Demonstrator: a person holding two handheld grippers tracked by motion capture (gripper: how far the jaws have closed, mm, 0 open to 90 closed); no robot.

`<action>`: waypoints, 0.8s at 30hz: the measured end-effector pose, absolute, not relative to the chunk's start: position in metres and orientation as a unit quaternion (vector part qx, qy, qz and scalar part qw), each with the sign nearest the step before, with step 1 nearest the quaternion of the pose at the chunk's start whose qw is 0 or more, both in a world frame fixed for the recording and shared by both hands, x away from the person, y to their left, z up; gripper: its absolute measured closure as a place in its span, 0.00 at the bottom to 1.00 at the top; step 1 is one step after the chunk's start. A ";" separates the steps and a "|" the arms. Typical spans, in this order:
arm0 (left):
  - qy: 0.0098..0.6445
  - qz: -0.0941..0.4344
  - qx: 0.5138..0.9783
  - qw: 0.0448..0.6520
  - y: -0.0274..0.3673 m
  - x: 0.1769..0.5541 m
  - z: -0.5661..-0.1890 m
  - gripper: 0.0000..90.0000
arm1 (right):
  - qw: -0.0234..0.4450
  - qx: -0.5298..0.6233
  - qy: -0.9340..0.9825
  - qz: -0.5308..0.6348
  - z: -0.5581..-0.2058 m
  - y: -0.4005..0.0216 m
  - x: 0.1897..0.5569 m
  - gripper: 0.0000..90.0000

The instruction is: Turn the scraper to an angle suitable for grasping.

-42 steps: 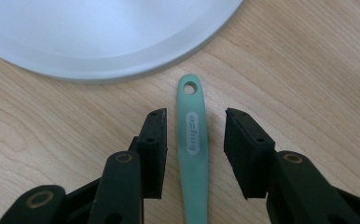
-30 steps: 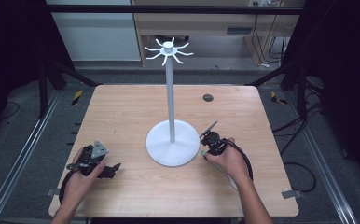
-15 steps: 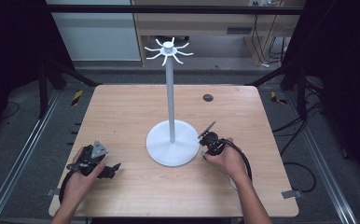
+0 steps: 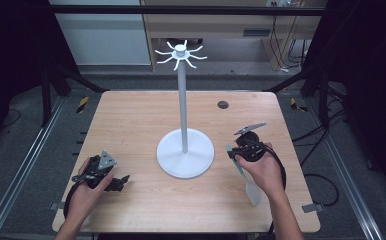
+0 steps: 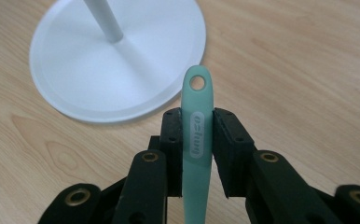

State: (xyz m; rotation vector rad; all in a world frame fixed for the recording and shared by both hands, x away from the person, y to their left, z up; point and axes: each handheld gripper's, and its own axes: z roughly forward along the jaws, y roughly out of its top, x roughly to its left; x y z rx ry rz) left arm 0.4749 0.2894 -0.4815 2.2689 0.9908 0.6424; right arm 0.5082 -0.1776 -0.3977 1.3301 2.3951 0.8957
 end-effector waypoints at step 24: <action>0.385 0.242 0.838 0.303 0.296 0.475 -0.478 0.04 | 0.235 0.435 0.749 0.440 -0.299 -0.205 0.487 0.83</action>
